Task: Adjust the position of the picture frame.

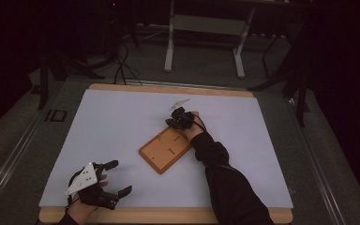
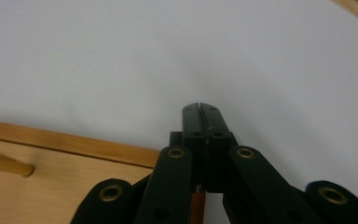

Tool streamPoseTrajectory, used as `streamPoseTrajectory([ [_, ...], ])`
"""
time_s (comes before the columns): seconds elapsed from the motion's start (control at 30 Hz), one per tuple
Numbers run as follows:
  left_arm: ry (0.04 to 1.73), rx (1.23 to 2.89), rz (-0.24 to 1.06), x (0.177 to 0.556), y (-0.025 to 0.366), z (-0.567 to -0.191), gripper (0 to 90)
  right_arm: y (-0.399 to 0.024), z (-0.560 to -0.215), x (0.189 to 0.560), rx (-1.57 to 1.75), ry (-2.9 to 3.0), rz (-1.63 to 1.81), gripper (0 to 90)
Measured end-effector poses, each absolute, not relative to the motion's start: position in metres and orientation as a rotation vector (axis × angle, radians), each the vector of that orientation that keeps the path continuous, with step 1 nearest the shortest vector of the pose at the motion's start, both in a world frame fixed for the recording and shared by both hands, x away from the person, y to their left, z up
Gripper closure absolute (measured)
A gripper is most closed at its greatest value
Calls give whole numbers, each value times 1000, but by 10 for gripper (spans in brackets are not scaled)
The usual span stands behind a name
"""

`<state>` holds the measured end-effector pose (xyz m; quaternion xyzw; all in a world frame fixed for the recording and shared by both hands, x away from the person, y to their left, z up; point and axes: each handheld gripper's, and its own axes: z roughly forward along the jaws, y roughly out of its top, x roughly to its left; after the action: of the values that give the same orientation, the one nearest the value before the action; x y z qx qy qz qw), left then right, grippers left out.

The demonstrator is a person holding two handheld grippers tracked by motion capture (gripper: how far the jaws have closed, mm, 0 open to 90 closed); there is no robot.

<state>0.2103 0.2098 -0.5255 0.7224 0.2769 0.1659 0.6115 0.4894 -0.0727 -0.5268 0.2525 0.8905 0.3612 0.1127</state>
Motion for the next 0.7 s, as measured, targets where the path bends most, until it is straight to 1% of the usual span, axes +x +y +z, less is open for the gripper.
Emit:
streamPoseTrajectory([
  [0.13,642,1665,380,211,210,-526,1,-71,-527,492,737,2629,1040,900],
  [0.3,636,1666,378,212,209,-526,0,-74,-525,485,738,2627,1013,900],
  [0.7,627,1680,373,215,205,-526,0,-107,-526,460,770,2623,1045,900],
])
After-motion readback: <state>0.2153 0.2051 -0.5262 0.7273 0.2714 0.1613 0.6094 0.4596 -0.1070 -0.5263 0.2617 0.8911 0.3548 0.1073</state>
